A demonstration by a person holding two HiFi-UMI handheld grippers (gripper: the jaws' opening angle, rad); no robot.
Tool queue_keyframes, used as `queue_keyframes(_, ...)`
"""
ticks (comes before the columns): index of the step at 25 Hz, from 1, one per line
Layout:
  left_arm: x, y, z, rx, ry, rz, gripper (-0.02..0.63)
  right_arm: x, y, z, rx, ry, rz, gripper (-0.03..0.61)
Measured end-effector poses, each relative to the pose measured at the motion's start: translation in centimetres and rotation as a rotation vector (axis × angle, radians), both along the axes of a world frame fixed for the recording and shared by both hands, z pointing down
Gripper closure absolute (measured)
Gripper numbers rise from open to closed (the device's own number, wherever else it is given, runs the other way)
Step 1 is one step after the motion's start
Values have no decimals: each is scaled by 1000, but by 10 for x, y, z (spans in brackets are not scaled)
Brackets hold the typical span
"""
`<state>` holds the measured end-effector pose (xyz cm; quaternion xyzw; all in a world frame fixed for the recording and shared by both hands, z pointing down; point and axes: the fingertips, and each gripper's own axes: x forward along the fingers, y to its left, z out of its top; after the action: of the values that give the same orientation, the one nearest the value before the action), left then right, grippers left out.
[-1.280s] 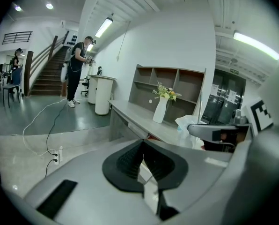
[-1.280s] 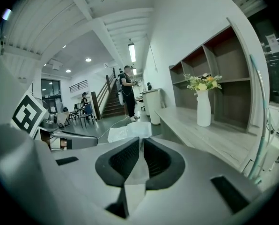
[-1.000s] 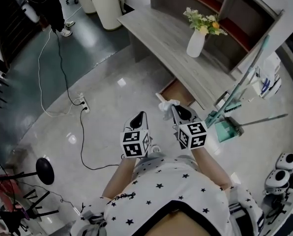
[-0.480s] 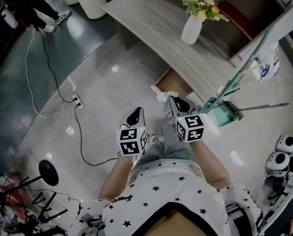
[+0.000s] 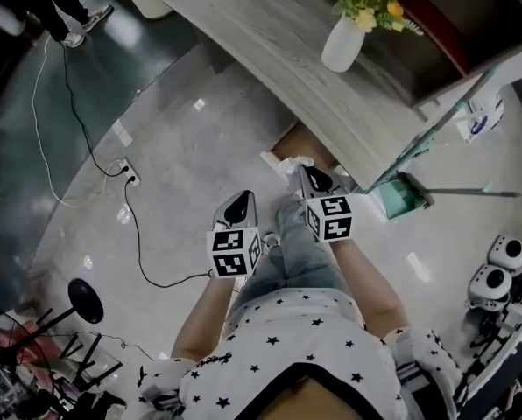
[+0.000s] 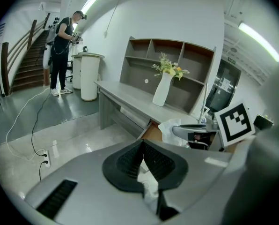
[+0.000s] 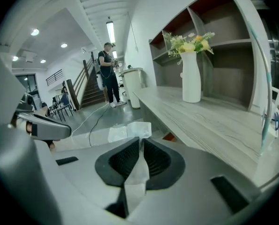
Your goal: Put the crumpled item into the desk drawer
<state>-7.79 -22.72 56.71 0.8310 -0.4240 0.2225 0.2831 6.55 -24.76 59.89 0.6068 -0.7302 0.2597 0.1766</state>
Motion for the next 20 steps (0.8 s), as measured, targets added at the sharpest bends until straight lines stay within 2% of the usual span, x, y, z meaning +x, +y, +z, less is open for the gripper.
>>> queue_keyframes(20,31,-30,68,-116,-18,-36,601,31,-33,134,-222,52,13,554)
